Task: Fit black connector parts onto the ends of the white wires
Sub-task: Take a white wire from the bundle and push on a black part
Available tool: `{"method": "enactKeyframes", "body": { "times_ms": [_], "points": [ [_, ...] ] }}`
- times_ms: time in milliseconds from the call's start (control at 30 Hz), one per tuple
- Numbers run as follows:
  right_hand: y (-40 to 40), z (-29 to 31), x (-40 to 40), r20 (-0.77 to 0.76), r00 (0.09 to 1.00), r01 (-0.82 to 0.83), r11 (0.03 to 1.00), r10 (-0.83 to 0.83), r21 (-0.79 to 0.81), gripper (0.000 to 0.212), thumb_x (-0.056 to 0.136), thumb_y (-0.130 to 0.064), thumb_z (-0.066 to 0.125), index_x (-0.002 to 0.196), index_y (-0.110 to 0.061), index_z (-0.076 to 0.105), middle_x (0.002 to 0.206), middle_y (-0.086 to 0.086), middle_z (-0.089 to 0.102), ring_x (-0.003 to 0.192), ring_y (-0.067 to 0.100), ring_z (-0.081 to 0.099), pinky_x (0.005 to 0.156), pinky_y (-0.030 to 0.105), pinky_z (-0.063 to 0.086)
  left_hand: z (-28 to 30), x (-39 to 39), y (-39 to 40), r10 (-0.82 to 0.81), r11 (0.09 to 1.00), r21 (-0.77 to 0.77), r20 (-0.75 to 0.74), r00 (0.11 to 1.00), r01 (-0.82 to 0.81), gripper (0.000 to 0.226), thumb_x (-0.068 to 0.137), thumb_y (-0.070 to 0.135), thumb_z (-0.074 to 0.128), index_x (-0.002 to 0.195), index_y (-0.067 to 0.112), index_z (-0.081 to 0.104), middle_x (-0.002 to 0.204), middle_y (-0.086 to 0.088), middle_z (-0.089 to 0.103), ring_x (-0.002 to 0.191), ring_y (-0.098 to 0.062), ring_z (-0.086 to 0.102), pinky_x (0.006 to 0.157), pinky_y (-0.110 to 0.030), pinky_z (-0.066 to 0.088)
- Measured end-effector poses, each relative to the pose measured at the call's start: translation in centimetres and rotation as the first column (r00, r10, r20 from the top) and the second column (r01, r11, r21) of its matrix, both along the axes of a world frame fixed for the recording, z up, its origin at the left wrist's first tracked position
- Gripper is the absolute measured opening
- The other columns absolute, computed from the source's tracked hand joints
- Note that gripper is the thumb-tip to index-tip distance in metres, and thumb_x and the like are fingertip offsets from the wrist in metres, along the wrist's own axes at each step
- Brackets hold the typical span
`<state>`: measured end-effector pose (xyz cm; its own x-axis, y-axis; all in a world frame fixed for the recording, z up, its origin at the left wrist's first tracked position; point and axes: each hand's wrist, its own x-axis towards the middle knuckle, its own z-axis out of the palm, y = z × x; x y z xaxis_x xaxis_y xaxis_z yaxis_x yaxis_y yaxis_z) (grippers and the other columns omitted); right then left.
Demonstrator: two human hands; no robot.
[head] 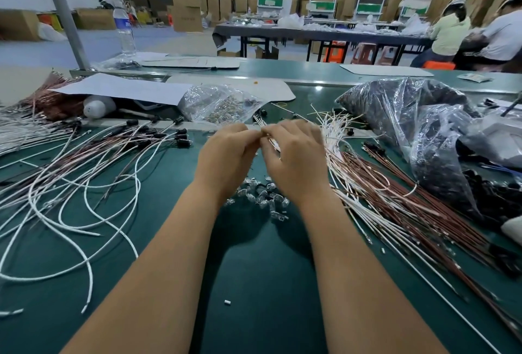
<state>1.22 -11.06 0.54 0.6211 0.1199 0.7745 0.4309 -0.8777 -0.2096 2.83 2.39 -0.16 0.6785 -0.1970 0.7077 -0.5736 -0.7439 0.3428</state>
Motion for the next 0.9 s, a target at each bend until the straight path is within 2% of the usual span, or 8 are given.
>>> {"method": "enactKeyframes", "body": {
  "times_ms": [200, 300, 367, 433, 567, 633, 800, 900],
  "points": [
    [-1.2, -0.5, 0.9, -0.092, 0.994, 0.065, 0.987, -0.051, 0.148, 0.013, 0.093, -0.008, 0.054, 0.096, -0.009, 0.067, 0.091, 0.005, 0.064, 0.083, 0.020, 0.050, 0.076, 0.027, 0.028, -0.4, 0.4, 0.5, -0.057, 0.972, -0.232, -0.122, 0.991, 0.028, 0.013, 0.091, 0.018, 0.065, 0.095, 0.010, 0.073, 0.079, -0.002, 0.067, 0.073, -0.016, 0.059, 0.070, -0.031, 0.049],
    [-1.2, -0.5, 0.8, -0.112, 0.991, 0.091, 0.980, -0.072, 0.176, 0.013, 0.093, -0.005, 0.053, 0.096, -0.009, 0.065, 0.089, 0.003, 0.062, 0.077, 0.016, 0.045, 0.072, 0.024, 0.021, -0.3, 0.2, 0.4, -0.111, 0.932, -0.360, -0.168, 0.979, 0.044, 0.011, 0.088, 0.018, 0.069, 0.088, 0.008, 0.074, 0.071, 0.000, 0.067, 0.061, -0.004, 0.055, 0.062, -0.017, 0.046],
    [-1.3, -0.6, 0.8, -0.138, 0.988, 0.085, 0.986, -0.064, 0.147, 0.016, 0.092, -0.006, 0.053, 0.098, -0.012, 0.067, 0.089, 0.003, 0.062, 0.082, 0.021, 0.051, 0.075, 0.027, 0.027, -0.2, 0.2, 0.5, -0.181, 0.904, -0.421, -0.221, 0.958, 0.074, 0.014, 0.088, 0.019, 0.069, 0.085, 0.006, 0.073, 0.068, -0.004, 0.067, 0.055, -0.006, 0.053, 0.057, -0.020, 0.046],
    [-1.7, -0.7, 0.8, -0.168, 0.985, 0.058, 0.995, -0.045, 0.076, 0.021, 0.092, -0.009, 0.055, 0.101, -0.018, 0.071, 0.089, 0.001, 0.063, 0.088, 0.021, 0.052, 0.077, 0.028, 0.030, -0.3, 0.3, 0.9, -0.218, 0.913, -0.394, -0.260, 0.941, 0.102, 0.016, 0.089, 0.020, 0.067, 0.083, 0.006, 0.073, 0.066, -0.005, 0.066, 0.054, -0.007, 0.051, 0.055, -0.022, 0.046],
    [-2.0, -1.0, 1.0, -0.238, 0.961, 0.112, 0.985, -0.142, -0.135, 0.024, 0.089, -0.012, 0.057, 0.098, -0.028, 0.073, 0.084, -0.007, 0.054, 0.096, 0.019, 0.046, 0.074, 0.027, 0.016, -0.6, 0.7, 1.5, -0.166, 0.984, -0.127, -0.435, 0.885, 0.122, 0.017, 0.091, 0.023, 0.064, 0.075, 0.019, 0.071, 0.064, 0.004, 0.063, 0.049, 0.001, 0.047, 0.055, -0.021, 0.042],
    [-1.9, -1.1, 1.0, -0.283, 0.939, 0.142, 0.970, -0.195, -0.197, 0.026, 0.087, -0.011, 0.055, 0.098, -0.029, 0.071, 0.087, -0.007, 0.056, 0.095, 0.017, 0.044, 0.076, 0.031, 0.018, -0.9, 0.8, 1.5, -0.144, 0.990, -0.068, -0.475, 0.868, 0.127, 0.025, 0.093, 0.027, 0.061, 0.070, 0.023, 0.067, 0.062, 0.006, 0.061, 0.050, 0.000, 0.049, 0.056, -0.022, 0.043],
    [-1.9, -0.7, 0.8, -0.348, 0.932, 0.036, 0.980, -0.105, -0.198, 0.018, 0.089, -0.026, 0.054, 0.096, -0.033, 0.070, 0.091, -0.013, 0.065, 0.083, 0.010, 0.040, 0.076, 0.032, 0.018, -0.8, 1.0, 1.3, -0.119, 0.990, -0.114, -0.368, 0.922, 0.083, 0.031, 0.094, 0.031, 0.060, 0.063, 0.036, 0.058, 0.063, 0.010, 0.061, 0.063, -0.008, 0.057, 0.061, -0.027, 0.047],
    [-1.7, -0.1, 1.1, -0.373, 0.917, 0.068, 0.977, -0.141, -0.203, 0.017, 0.094, -0.026, 0.052, 0.097, -0.031, 0.068, 0.093, -0.011, 0.064, 0.086, 0.011, 0.044, 0.075, 0.032, 0.016, -1.0, 1.1, 1.2, -0.098, 0.988, -0.148, -0.338, 0.936, 0.050, 0.025, 0.093, 0.028, 0.061, 0.068, 0.032, 0.063, 0.066, 0.008, 0.063, 0.064, -0.010, 0.057, 0.063, -0.031, 0.048]
  ]
}}
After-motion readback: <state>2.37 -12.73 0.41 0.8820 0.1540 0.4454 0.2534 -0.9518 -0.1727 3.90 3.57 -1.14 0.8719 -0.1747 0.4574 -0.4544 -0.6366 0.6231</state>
